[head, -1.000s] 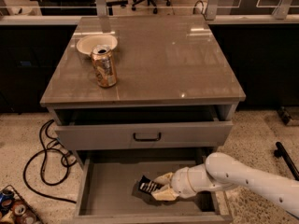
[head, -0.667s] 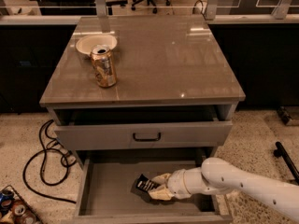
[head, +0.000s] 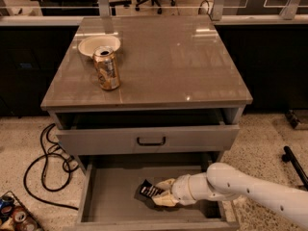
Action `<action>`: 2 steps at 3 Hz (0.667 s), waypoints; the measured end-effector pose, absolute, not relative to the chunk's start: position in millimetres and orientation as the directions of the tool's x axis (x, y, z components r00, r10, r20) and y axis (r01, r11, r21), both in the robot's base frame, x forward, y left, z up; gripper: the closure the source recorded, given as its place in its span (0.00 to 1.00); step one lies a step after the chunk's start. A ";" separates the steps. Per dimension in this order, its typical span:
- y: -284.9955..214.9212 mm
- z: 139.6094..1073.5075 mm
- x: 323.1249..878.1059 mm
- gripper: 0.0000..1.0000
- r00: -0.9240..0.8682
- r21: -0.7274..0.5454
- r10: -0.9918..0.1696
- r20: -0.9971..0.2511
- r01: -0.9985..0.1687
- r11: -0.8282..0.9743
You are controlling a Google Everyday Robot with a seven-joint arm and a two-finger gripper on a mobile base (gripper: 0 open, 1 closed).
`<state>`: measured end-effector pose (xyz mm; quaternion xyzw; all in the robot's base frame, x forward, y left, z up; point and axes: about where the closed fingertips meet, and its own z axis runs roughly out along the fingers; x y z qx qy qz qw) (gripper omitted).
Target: Place rxbar chocolate into middle drawer
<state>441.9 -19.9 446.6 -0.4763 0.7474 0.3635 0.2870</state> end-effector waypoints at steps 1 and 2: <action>-18.4 446.2 441.1 0.54 -0.381 0.271 -0.504 -0.775 -0.921 0.279; -17.0 445.9 440.3 0.30 -0.381 0.273 -0.504 -0.776 -0.922 0.276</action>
Offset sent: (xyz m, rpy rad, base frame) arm -0.0007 0.0013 -0.0003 0.0011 0.0012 0.0026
